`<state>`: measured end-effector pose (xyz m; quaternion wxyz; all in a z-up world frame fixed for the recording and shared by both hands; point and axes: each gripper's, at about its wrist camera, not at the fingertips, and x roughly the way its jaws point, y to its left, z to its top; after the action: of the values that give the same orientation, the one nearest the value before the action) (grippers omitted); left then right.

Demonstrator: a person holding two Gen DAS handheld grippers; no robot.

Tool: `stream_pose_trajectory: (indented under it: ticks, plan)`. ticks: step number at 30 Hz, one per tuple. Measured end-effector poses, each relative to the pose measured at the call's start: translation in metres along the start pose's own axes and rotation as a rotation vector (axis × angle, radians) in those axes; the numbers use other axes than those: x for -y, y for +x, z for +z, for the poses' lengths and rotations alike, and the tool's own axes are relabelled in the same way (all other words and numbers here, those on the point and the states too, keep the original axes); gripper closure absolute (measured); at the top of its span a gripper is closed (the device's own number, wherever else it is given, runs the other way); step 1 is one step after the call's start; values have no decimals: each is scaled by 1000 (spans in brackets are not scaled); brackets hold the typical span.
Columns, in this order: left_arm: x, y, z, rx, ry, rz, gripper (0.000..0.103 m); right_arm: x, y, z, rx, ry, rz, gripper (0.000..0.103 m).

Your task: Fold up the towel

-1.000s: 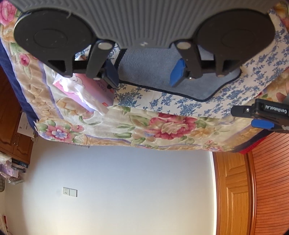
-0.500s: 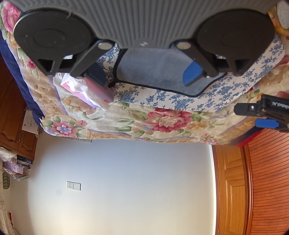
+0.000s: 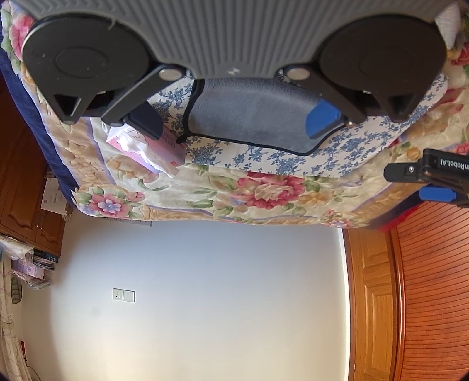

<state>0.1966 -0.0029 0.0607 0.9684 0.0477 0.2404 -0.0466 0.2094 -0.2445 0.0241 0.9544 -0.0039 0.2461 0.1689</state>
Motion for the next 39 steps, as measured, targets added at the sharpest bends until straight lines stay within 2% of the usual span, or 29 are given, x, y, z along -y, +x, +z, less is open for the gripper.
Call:
stream_pose_trajectory:
  ticks: [8, 20, 39]
  plan:
    - [-1, -21, -12, 5, -25, 1, 0, -7, -14, -3, 3, -4, 3, 0]
    - [2, -47, -35, 3, -8, -15, 0, -13, -32, -16, -7, 2, -1, 0]
    - [1, -71, -80, -36, -28, -13, 0, -24, -58, -43, -33, 24, 0, 0]
